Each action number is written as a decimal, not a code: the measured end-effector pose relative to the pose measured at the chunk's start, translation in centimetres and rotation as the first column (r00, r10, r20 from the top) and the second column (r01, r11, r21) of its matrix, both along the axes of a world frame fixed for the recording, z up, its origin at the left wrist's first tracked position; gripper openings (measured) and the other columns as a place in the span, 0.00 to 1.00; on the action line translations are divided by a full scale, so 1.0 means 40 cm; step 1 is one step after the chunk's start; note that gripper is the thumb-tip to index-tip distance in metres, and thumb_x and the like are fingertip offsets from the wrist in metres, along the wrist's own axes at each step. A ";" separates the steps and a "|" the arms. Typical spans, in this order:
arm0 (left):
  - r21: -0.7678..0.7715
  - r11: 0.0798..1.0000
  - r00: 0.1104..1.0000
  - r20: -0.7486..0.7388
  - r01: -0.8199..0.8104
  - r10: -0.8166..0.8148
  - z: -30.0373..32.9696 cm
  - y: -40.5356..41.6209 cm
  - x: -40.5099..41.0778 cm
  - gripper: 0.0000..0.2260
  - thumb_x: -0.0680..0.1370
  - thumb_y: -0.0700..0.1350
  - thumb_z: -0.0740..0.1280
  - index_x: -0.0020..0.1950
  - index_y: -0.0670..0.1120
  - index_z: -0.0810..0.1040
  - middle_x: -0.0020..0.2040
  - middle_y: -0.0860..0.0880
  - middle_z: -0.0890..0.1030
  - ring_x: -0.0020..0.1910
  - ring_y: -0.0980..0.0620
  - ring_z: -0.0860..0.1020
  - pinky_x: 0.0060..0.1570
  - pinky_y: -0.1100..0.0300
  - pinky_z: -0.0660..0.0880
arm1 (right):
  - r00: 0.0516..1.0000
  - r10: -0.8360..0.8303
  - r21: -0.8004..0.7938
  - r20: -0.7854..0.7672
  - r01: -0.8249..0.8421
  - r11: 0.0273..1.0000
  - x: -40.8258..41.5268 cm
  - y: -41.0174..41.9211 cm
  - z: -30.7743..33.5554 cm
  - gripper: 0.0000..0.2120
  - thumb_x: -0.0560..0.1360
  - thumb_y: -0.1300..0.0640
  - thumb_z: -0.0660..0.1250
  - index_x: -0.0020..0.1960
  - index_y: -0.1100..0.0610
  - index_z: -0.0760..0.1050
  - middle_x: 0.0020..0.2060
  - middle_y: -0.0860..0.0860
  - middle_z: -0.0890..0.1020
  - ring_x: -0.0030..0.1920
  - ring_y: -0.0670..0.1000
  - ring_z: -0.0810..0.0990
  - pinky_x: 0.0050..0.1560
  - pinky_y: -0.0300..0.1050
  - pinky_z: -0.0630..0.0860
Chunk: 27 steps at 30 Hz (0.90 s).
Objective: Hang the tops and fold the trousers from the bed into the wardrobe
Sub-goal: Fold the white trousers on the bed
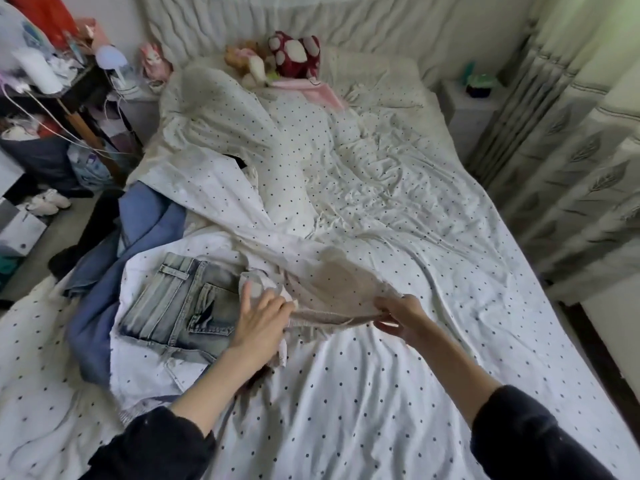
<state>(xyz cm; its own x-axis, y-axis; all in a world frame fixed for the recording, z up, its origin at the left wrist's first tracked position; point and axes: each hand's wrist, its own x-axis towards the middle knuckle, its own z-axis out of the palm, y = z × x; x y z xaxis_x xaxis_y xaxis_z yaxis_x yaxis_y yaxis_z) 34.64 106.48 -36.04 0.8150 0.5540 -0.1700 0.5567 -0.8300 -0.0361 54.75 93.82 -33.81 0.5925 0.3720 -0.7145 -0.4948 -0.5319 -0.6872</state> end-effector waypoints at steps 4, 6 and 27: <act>0.009 0.999 0.999 -0.025 0.037 -0.036 -0.010 0.035 0.009 0.18 0.77 0.43 0.63 0.66 0.51 0.71 0.65 0.50 0.70 0.70 0.49 0.62 0.71 0.45 0.43 | 0.988 -0.152 0.037 0.016 0.151 0.988 0.043 -0.059 -0.003 0.09 0.76 0.69 0.62 0.39 0.61 0.68 0.35 0.55 0.74 0.33 0.51 0.74 0.33 0.43 0.77; -0.071 0.994 0.994 -0.071 0.081 -0.086 -0.025 0.015 0.027 0.23 0.77 0.48 0.64 0.71 0.50 0.64 0.67 0.48 0.65 0.69 0.49 0.61 0.71 0.49 0.54 | 0.976 -0.219 0.038 0.010 0.219 0.975 0.062 -0.094 -0.006 0.07 0.75 0.69 0.64 0.40 0.62 0.70 0.35 0.55 0.74 0.33 0.51 0.74 0.31 0.42 0.77; -0.105 0.982 0.974 -0.145 0.158 -0.172 -0.243 -0.473 0.563 0.34 0.68 0.46 0.75 0.71 0.52 0.64 0.60 0.48 0.72 0.60 0.47 0.73 0.59 0.46 0.67 | 0.922 -0.374 0.095 0.098 0.365 0.926 0.621 -0.496 -0.139 0.07 0.74 0.63 0.67 0.38 0.61 0.72 0.30 0.54 0.72 0.27 0.50 0.70 0.22 0.35 0.72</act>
<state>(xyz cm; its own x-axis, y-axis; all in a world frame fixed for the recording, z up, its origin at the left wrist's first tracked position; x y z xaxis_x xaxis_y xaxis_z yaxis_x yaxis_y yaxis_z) 57.15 87.57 -45.76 0.8543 0.3901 -0.3437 0.4055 -0.9136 -0.0289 79.60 73.96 -39.35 0.7725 0.1599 -0.6146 -0.5639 -0.2724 -0.7796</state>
